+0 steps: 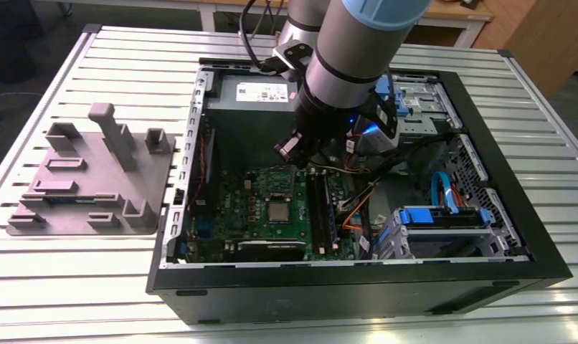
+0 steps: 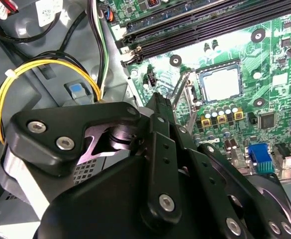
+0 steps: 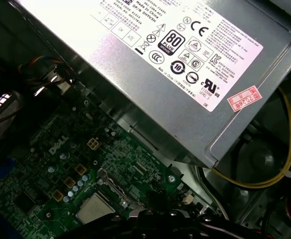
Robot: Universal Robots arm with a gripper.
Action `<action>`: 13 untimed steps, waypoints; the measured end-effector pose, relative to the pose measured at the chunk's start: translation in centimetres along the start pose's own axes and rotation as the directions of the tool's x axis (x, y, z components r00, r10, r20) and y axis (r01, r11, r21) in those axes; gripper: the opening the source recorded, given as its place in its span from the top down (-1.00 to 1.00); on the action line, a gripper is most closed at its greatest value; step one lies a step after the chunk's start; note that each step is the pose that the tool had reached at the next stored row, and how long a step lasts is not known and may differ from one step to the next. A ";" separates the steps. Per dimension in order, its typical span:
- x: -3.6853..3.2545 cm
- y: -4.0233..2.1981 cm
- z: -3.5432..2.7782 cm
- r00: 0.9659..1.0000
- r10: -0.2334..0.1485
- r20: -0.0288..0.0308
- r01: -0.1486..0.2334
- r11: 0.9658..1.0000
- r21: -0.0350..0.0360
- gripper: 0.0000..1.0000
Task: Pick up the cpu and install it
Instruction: 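Close the cpu cover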
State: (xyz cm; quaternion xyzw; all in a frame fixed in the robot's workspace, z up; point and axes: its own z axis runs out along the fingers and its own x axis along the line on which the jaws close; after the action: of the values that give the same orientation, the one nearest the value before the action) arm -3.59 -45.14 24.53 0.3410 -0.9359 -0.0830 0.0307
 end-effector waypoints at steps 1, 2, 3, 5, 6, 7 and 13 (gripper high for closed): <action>0.00 0.00 0.00 1.000 0.000 0.000 0.000 1.000 0.000 0.79; 0.00 0.00 0.00 1.000 -0.001 0.001 0.001 1.000 0.000 0.79; 0.00 0.00 0.00 1.000 -0.001 0.001 0.001 1.000 0.001 0.79; 0.00 0.00 0.00 1.000 -0.001 0.001 0.001 1.000 0.001 0.79; 0.00 0.01 -0.02 1.000 -0.002 0.001 0.002 1.000 0.001 0.79; 0.00 0.01 -0.04 1.000 -0.002 0.001 0.002 1.000 0.001 0.79; 0.00 0.03 -0.16 1.000 -0.004 0.001 0.004 1.000 0.001 0.79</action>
State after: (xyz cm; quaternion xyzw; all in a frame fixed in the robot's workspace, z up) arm -3.60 -45.14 24.69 0.3427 -0.9353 -0.0826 0.0299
